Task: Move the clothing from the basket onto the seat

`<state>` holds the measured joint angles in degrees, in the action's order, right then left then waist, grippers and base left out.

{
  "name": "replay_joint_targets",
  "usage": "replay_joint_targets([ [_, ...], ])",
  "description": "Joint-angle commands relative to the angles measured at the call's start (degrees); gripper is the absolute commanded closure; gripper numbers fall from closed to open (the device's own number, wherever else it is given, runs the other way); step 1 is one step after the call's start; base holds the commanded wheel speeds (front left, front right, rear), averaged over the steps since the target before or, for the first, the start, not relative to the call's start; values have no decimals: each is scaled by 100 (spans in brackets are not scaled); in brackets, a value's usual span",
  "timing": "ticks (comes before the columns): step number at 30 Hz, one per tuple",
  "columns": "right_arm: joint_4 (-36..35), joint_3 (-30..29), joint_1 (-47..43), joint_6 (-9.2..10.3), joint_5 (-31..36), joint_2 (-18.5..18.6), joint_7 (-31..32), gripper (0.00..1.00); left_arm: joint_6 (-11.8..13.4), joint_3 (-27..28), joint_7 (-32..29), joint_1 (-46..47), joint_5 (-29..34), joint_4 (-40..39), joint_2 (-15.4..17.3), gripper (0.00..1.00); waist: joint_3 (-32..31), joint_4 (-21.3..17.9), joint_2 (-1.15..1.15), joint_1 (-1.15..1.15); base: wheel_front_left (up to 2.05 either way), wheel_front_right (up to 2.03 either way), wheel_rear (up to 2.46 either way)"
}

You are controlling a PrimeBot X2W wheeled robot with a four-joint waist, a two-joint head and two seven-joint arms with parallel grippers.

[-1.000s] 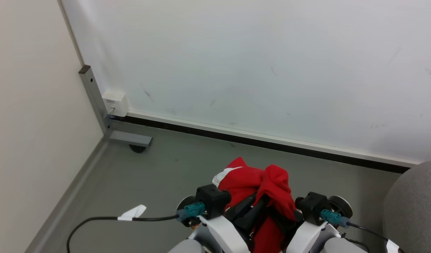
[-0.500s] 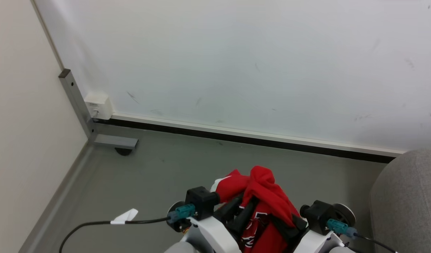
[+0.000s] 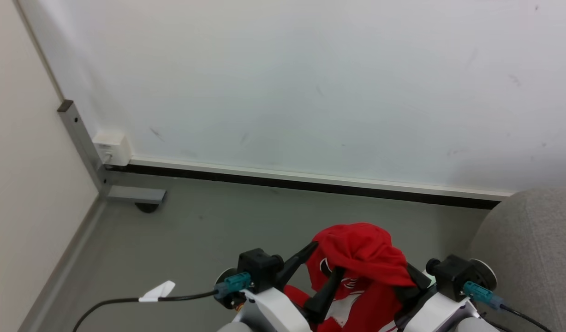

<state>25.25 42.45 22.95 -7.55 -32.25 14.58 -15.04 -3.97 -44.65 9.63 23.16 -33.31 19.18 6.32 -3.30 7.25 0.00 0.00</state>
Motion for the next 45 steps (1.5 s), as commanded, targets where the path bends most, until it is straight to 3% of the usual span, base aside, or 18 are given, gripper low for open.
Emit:
replay_joint_targets([
  [1, -67, -115, -112, 12, 61, 69, -20, 100, 30, 18, 41, -85, -32, -38, 54, 0, -5, -151, 0, 0, 0, 0, 0],
  [18, -446, -988, -121, 12, 568, 463, -20, 100, 99, -24, 276, 86, 146, -203, 100, 0, 263, -1906, 0, 0, 0, 0, 0],
  [31, -831, -1586, -185, 12, 766, 495, -11, 100, 117, -97, 467, 313, 420, -80, 81, 0, 497, -3289, 0, 0, 0, 0, 0],
  [39, -1018, -1824, -233, 12, 852, 462, -11, 100, 106, -71, 526, 378, 540, 42, 41, 0, 600, -3684, 0, 0, 0, 0, 0],
  [45, -1126, -1998, -265, 12, 925, 497, -12, 100, 50, -75, 556, 461, 620, 157, -13, 0, 671, -3742, 0, 0, 0, 0, 0],
])
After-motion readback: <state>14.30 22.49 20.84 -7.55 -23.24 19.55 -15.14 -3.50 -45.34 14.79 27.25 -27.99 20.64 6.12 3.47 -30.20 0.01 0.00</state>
